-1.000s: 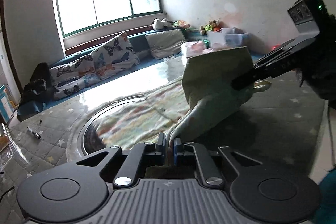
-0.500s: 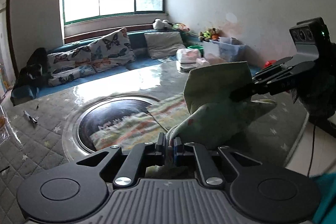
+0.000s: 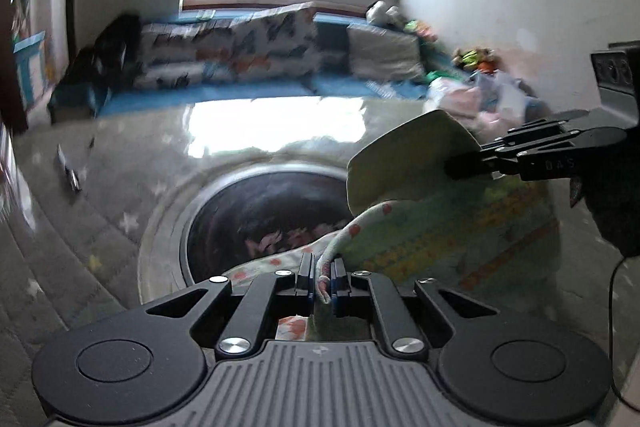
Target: Fold clothes
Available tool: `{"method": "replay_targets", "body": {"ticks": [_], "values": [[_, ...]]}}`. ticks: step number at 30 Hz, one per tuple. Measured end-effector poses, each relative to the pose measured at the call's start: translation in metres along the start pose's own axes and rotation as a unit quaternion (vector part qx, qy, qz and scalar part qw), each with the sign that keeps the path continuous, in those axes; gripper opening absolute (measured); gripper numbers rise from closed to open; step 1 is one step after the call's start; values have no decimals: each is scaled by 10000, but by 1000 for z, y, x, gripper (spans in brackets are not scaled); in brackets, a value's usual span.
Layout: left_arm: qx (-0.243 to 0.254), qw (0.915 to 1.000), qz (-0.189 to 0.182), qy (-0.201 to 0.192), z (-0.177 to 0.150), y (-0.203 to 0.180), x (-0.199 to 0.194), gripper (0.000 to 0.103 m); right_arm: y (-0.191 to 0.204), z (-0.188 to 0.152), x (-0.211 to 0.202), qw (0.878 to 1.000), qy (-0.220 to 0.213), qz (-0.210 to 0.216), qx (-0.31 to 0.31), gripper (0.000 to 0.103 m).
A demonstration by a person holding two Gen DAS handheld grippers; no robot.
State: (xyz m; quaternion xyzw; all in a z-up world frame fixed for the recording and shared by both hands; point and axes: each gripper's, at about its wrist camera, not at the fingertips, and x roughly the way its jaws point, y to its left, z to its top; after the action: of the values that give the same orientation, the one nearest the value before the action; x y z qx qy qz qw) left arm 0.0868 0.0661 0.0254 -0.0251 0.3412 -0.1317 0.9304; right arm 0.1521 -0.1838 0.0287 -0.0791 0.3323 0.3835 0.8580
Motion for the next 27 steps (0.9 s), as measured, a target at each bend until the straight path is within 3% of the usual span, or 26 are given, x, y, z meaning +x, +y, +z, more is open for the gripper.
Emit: {"method": "replay_targets", "body": {"ticks": [4,8,12,15,21,26,27], "values": [[-332,9991,98,251,-7,16,27,8,-14,-5,37,9994,-89,-156,300,11],[-588,9975,127,359,-14,25,36,8,-22,-13,45,9984,-195,-369,383,13],[-618,9972,149,382,-13,25,36,8,-26,-18,26,9978,-108,-481,454,39],[-637,9970,165,399,-12,25,36,8,-22,-36,12,9966,114,-775,272,48],[-642,9966,235,462,-8,24,39,11,-44,-66,-4,9903,111,-1124,806,48],[-608,9963,318,523,-6,21,41,11,-61,-68,3,9868,99,-1101,1179,46],[-606,9962,330,531,-6,21,41,11,-63,-69,6,9862,135,-1085,1247,35]]}}
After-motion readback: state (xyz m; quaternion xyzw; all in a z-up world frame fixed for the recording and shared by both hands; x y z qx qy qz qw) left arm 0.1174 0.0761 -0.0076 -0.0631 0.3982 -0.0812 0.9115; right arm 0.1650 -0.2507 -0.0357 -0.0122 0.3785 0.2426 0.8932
